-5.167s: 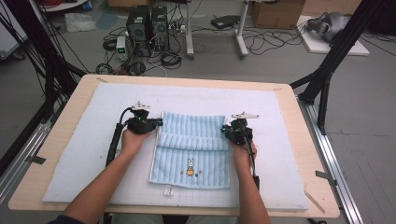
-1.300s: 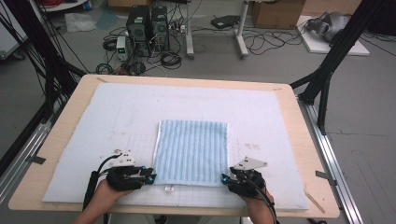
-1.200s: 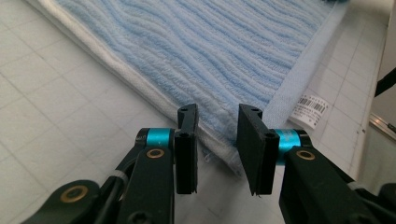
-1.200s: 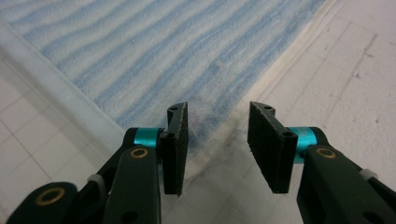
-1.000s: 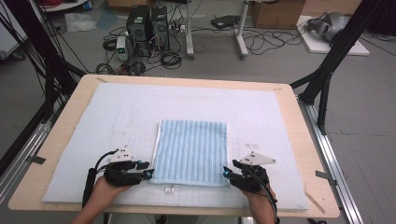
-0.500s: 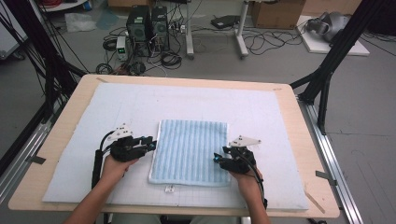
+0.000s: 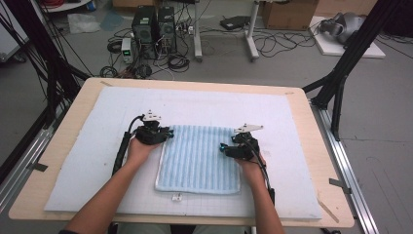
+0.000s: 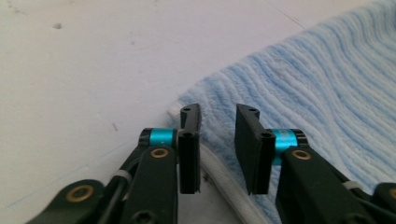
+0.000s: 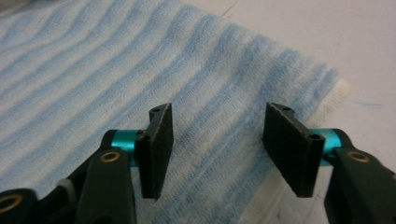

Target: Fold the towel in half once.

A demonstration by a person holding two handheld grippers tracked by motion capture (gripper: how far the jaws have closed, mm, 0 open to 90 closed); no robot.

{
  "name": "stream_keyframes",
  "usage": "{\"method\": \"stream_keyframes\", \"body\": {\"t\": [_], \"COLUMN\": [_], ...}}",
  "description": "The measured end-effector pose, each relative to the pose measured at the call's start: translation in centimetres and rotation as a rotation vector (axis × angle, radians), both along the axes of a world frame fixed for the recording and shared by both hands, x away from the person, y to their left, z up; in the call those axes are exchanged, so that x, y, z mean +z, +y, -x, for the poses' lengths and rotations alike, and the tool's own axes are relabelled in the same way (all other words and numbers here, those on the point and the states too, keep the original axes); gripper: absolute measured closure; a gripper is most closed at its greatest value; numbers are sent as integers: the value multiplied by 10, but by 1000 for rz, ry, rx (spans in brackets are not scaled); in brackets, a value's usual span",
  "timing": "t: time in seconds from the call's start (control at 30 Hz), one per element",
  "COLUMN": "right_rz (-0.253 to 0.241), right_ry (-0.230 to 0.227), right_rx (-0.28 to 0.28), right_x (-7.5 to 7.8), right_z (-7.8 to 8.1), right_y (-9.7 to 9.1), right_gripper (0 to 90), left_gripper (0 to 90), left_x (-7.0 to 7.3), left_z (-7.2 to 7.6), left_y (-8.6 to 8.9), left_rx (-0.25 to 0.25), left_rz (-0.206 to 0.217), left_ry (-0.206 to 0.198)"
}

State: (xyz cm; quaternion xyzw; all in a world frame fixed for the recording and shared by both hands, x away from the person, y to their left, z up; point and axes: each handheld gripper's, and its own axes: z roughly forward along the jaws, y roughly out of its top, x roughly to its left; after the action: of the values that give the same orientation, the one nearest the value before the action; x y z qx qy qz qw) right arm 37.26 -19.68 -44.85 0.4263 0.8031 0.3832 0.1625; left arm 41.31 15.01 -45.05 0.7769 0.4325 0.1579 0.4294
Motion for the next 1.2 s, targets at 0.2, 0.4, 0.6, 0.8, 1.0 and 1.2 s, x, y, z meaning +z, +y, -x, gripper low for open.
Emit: {"method": "stream_keyframes", "body": {"t": [0.2, 0.4, 0.6, 0.8, 1.0, 1.2], "right_rz": [32, -28, -54, -54, -36, -49], "right_ry": [20, -27, -69, -90, -90, -103], "right_rx": [-113, -121, -124, -130, -141, -146], "right_x": [2, 16, 25, 31, 26, 25], "right_z": [0, 12, 31, 46, 49, 46], "right_y": [-15, -33, -50, -57, -57, -59], "right_gripper": [435, 399, 339, 202, 103, 103], "left_gripper": [686, 657, 519, 285, 167, 189], "left_x": [0, 10, 21, 26, 23, 18], "left_z": [-1, 10, 34, 53, 59, 59], "left_y": [3, 20, 52, 74, 80, 81], "left_rx": [21, 21, -63, -45, -34, -63], "left_rz": [-45, 53, 229, 321, 323, 296], "left_ry": [-5, -49, -135, -192, -180, -163]}}
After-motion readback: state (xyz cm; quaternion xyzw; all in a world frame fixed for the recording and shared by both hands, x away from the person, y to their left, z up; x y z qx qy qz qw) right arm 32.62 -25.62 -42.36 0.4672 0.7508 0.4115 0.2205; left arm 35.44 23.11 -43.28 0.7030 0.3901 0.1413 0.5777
